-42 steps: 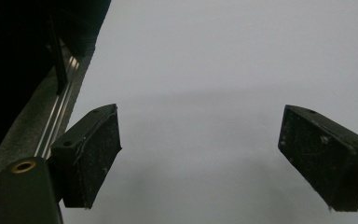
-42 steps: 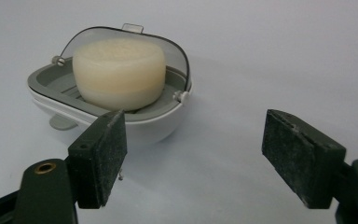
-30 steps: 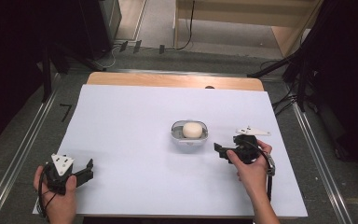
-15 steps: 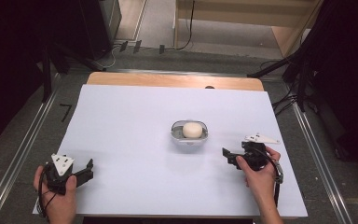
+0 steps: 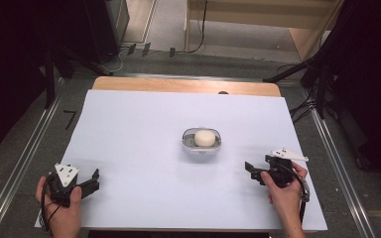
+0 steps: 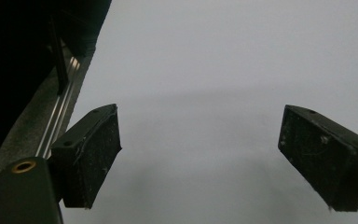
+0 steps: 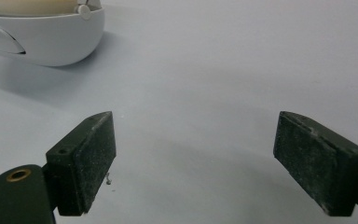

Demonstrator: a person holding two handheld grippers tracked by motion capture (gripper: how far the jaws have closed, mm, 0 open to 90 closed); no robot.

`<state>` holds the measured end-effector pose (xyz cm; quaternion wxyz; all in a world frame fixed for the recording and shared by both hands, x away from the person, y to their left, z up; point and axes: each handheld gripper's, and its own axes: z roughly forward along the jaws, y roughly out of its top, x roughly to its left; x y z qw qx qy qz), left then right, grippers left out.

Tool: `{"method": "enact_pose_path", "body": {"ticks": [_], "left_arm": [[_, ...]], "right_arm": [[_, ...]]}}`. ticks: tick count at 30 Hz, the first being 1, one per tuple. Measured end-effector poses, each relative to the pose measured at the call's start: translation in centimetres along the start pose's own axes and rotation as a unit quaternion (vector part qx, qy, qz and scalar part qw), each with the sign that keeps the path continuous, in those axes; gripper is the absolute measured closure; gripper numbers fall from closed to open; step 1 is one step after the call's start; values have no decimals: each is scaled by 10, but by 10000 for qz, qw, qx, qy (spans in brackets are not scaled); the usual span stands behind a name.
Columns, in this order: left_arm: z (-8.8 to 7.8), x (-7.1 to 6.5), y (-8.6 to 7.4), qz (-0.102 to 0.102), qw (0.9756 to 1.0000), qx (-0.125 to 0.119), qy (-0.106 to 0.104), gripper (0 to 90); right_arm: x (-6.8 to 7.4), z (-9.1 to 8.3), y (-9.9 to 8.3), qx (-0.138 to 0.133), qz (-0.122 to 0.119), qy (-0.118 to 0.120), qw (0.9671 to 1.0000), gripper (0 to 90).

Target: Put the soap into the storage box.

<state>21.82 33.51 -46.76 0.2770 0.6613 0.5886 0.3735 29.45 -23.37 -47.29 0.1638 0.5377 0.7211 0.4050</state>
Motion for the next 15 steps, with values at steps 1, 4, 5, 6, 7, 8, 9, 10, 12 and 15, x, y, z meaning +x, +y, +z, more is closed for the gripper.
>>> {"method": "enact_pose_path", "body": {"ticks": [1,4,5,6,7,8,9,10,12,15], "left_arm": [[0,0,0,-1,10000,0,1,138],[0,0,0,2,10000,2,0,138],[0,0,0,-1,10000,-1,0,138],[0,0,0,-3,10000,-2,-3,138],[0,0,0,-3,10000,-2,-3,138],[0,0,0,-3,10000,7,-6,138],[0,0,0,-3,10000,8,-4,138],[0,0,0,4,10000,8,-3,138],[0,0,0,4,10000,4,-2,138],[0,0,0,0,10000,5,-2,138]], "right_arm": [[-3,-1,-2,-20,-8,22,10000,137],[-7,-3,-5,-35,50,-21,10000,137],[-11,-5,-7,-65,52,3,10000,136],[-12,-6,-8,-55,35,-19,10000,136],[-12,-6,-8,-55,35,-19,10000,136],[-14,-7,-9,-49,5,-53,10000,136],[-16,-8,-11,-51,24,-68,10000,135],[-18,-9,-12,-76,21,-83,9999,135],[-22,-12,-15,-94,54,-101,9999,135],[-28,-17,-19,-100,115,-149,9998,135]]}}
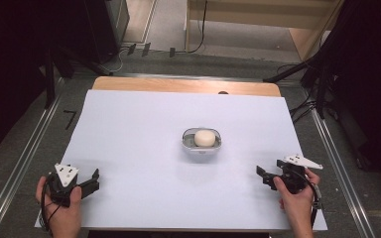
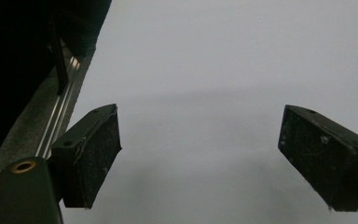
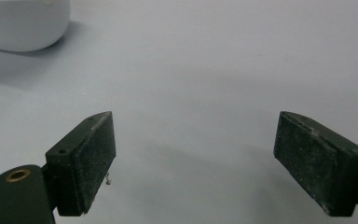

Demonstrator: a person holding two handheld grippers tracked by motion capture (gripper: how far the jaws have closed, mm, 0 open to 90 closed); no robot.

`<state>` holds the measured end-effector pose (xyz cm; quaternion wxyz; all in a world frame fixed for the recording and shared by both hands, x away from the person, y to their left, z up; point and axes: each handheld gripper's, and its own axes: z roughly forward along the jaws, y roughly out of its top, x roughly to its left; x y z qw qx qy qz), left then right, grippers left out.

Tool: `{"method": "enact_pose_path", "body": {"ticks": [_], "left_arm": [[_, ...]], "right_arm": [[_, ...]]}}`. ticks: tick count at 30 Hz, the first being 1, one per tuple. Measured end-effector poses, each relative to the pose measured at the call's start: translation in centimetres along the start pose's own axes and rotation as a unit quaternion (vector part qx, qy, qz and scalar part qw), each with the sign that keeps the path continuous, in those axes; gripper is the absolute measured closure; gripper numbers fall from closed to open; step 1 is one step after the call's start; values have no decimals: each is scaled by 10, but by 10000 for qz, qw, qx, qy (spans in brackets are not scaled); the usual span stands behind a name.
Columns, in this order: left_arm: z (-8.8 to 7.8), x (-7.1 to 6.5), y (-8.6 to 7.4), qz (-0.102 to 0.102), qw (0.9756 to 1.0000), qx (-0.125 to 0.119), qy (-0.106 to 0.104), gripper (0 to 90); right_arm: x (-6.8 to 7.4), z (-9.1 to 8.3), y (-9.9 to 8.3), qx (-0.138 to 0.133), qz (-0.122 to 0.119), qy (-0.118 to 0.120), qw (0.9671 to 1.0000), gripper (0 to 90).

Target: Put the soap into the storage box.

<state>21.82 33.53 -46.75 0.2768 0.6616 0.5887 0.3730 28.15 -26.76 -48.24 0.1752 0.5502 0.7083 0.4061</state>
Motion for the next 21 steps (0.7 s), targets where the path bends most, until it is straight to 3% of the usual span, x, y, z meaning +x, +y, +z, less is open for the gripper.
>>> {"method": "enact_pose_path", "body": {"ticks": [21], "left_arm": [[0,0,0,-14,10000,6,-5,138]], "right_arm": [[-38,-31,-20,-169,246,-231,9993,136]]}}
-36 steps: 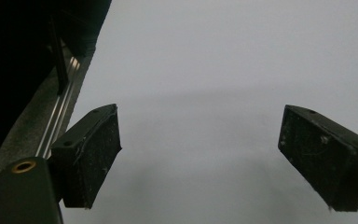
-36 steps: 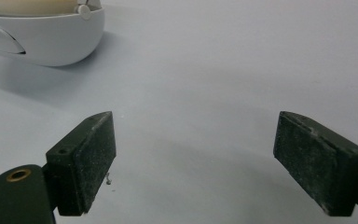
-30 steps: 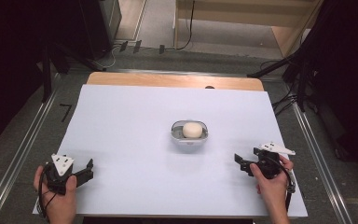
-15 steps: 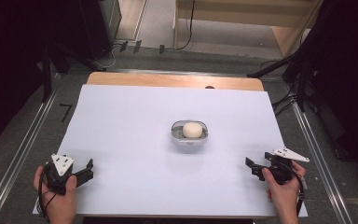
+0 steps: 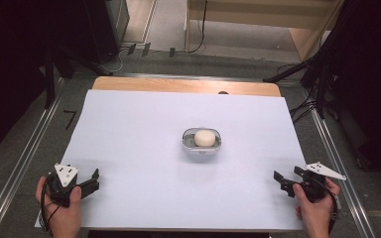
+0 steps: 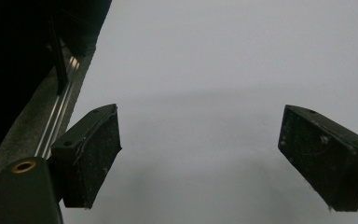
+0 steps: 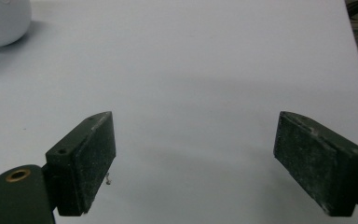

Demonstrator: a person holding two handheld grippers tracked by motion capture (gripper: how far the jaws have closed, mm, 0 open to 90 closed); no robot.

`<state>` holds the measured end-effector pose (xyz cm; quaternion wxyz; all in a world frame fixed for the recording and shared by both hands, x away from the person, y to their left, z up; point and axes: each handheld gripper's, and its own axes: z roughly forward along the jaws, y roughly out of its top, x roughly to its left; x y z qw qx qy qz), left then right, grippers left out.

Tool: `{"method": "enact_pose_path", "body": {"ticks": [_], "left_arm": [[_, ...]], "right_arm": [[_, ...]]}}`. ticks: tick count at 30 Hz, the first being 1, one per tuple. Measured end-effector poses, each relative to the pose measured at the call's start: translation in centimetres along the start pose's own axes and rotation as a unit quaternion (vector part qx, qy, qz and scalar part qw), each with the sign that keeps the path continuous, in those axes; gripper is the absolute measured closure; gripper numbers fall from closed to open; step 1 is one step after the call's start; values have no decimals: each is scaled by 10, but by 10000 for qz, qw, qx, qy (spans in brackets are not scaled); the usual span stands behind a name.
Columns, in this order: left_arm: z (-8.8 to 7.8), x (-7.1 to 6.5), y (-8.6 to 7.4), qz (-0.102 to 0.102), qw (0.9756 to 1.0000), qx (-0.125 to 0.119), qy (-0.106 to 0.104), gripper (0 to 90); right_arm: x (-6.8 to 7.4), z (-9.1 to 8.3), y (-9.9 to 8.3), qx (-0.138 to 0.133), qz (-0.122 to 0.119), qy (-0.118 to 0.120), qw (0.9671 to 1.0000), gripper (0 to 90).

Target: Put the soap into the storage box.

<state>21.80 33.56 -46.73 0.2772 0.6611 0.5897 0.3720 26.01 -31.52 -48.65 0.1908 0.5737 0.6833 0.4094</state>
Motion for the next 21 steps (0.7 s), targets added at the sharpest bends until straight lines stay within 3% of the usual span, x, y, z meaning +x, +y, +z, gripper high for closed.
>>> {"method": "enact_pose_path", "body": {"ticks": [8,10,21], "left_arm": [[0,0,0,-25,10000,-13,-34,138],[1,0,0,11,10000,10,-30,137],[0,0,0,-6,10000,-22,-15,138]], "right_arm": [[-19,-16,-9,-190,133,-161,9996,137],[-24,-19,-11,-349,309,-207,9987,137],[-22,-17,-13,-368,278,-218,9987,142]]}}
